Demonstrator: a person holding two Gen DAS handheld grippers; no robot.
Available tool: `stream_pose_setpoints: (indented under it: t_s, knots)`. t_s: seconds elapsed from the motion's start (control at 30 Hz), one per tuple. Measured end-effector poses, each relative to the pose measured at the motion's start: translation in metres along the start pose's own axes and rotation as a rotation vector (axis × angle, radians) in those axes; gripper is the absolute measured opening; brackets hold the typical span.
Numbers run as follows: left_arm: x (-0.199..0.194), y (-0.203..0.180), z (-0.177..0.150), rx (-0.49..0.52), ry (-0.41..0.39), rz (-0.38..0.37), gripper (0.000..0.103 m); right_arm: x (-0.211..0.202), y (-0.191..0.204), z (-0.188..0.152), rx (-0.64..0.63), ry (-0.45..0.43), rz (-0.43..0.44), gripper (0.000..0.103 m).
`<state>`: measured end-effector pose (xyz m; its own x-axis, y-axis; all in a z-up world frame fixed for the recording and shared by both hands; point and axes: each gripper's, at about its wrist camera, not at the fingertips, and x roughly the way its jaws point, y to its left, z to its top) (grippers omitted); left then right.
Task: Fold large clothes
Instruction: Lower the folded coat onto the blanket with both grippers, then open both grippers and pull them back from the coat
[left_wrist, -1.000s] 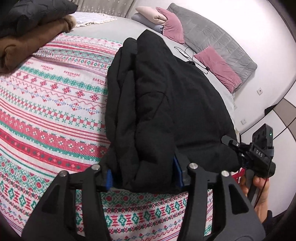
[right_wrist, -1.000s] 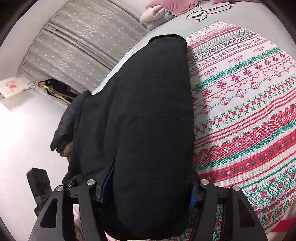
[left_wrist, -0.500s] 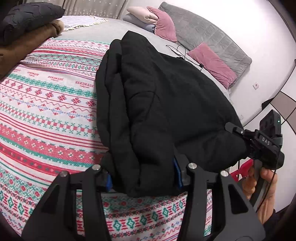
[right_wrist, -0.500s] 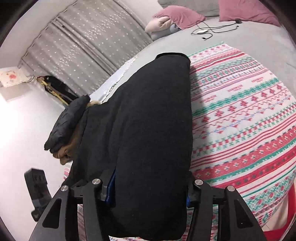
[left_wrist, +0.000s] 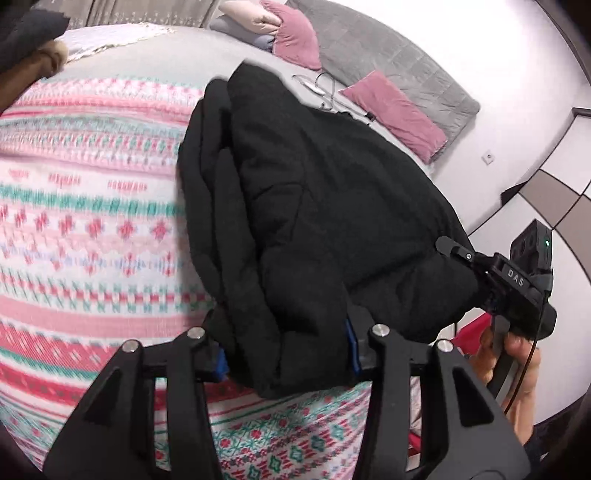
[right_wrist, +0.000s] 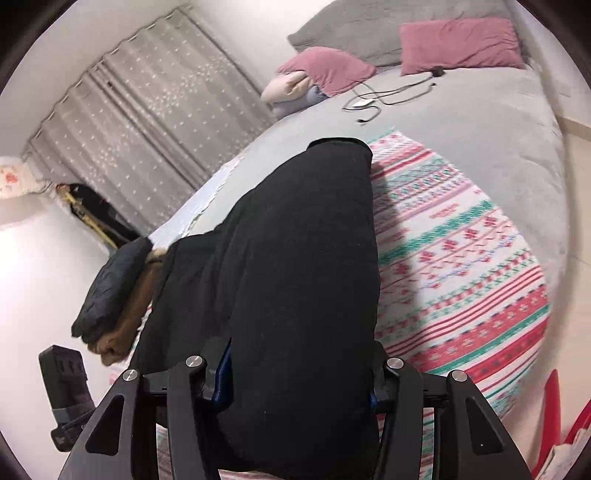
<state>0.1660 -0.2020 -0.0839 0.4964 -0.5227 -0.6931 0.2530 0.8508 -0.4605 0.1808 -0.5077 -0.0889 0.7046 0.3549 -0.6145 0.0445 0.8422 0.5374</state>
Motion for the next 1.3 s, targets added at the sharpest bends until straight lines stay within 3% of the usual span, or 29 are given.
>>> stream_pose_setpoints:
  t_s: [0.13,0.23,0.3,0.4,0.43,0.53,0.63,0.67,0.73,0.77,0.87,1.03,1.3]
  knots:
    - [-0.001,0.018,-0.010,-0.038,0.016,-0.046,0.056,0.019,-0.017,-0.015,0.038,0.088,-0.029,0.063]
    - [-0.012,0.031,-0.007,-0.084,0.074,-0.062,0.060,0.013,-0.023,-0.019,0.070,0.116,-0.050,0.075]
    - [-0.029,0.035,-0.002,-0.088,0.082,-0.058,0.060,0.001,-0.022,-0.018,0.098,0.103,-0.065,0.076]
    - [-0.067,0.021,0.010,-0.016,-0.007,0.028,0.059,-0.035,-0.005,-0.013,0.026,0.000,-0.184,0.076]
    - [-0.082,0.014,0.017,0.022,-0.064,0.069,0.059,-0.050,0.013,-0.012,-0.068,-0.061,-0.249,0.077]
    - [-0.101,-0.016,0.042,0.131,-0.165,0.103,0.059,-0.068,0.045,-0.012,-0.182,-0.132,-0.214,0.075]
    - [-0.077,-0.049,0.062,0.199,-0.103,0.062,0.060,-0.055,0.059,-0.013,-0.214,-0.096,-0.202,0.052]
    - [-0.059,-0.061,0.068,0.225,-0.072,0.087,0.060,-0.042,0.059,-0.015,-0.211,-0.057,-0.217,0.045]
    - [-0.024,-0.071,0.075,0.274,-0.016,0.185,0.060,-0.019,0.055,-0.018,-0.211,0.011,-0.245,0.043]
    - [0.000,-0.070,0.078,0.292,0.022,0.271,0.060,-0.012,0.053,-0.020,-0.216,0.021,-0.255,0.043]
    - [0.035,-0.049,0.081,0.248,0.067,0.399,0.059,0.002,0.052,-0.026,-0.223,0.042,-0.298,0.043]
    - [0.049,-0.026,0.071,0.209,0.040,0.388,0.063,0.018,0.057,-0.037,-0.296,0.078,-0.357,0.043]
    - [0.050,-0.024,0.061,0.230,0.014,0.372,0.064,0.020,0.055,-0.024,-0.268,0.123,-0.336,0.044]
